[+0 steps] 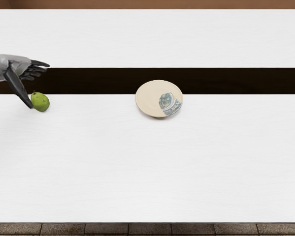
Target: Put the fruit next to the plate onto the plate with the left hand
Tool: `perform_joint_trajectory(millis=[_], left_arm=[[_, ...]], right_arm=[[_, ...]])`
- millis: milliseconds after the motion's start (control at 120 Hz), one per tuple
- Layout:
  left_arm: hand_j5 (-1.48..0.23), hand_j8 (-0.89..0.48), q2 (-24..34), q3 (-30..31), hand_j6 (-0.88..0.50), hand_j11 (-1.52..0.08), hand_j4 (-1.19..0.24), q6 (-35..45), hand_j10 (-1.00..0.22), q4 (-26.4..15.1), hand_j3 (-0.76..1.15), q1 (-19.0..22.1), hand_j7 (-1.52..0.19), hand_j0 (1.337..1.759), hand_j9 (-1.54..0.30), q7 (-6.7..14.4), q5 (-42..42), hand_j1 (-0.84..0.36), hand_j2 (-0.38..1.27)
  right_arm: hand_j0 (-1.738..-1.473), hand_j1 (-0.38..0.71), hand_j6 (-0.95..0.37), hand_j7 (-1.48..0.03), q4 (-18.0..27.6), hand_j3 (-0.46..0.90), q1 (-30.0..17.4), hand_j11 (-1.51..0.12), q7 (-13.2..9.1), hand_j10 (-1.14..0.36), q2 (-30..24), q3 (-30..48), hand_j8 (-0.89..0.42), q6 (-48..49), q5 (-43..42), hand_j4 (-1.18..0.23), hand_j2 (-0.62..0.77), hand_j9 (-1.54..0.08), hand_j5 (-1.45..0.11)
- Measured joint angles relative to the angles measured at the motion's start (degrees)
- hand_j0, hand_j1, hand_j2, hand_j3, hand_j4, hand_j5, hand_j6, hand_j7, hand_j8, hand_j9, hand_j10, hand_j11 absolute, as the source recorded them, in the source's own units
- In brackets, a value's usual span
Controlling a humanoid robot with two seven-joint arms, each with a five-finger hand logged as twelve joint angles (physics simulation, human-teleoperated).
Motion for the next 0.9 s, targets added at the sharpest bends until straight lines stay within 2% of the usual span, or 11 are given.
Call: perform_joint_trajectory(millis=[225, 425, 692, 900], left_arm=[[-0.01, -0.01, -2.6, 0.6, -0.01, -0.01, -0.01, 5.1, -0.01, 0.3, 0.0, 1.1, -0.01, 1.658, -0.01, -0.1, 3.0, 0.34, 0.0], [-0.01, -0.01, -4.4, 1.3, -0.01, -0.01, -0.01, 8.6, -0.01, 2.4, 0.0, 1.7, -0.01, 1.658, -0.01, 0.1, 3.3, 0.34, 0.0], [-0.01, -0.01, -10.7, 3.3, -0.01, -0.01, -0.01, 10.6, -0.01, 10.1, 0.0, 3.4, -0.01, 1.658, -0.01, 0.5, 2.7, 0.34, 0.0], [-0.01, -0.01, -11.0, 3.6, -0.01, -0.01, -0.01, 10.8, -0.01, 13.3, 0.0, 4.3, -0.01, 1.658, -0.01, 0.5, 2.8, 0.34, 0.0]], right_arm=[[-1.658, -0.35, 0.0, 0.0, 0.0, 0.0, 0.0, 0.0, 0.0, 0.0, 0.0, 0.0, 0.0, 0.0, 0.0, 0.0, 0.0, 0.0, 0.0], [-1.658, -0.35, 0.0, 0.0, 0.0, 0.0, 0.0, 0.0, 0.0, 0.0, 0.0, 0.0, 0.0, 0.0, 0.0, 0.0, 0.0, 0.0, 0.0], [-1.658, -0.35, 0.0, 0.0, 0.0, 0.0, 0.0, 0.0, 0.0, 0.0, 0.0, 0.0, 0.0, 0.0, 0.0, 0.0, 0.0, 0.0, 0.0], [-1.658, -0.35, 0.0, 0.0, 0.0, 0.0, 0.0, 0.0, 0.0, 0.0, 0.0, 0.0, 0.0, 0.0, 0.0, 0.0, 0.0, 0.0, 0.0]])
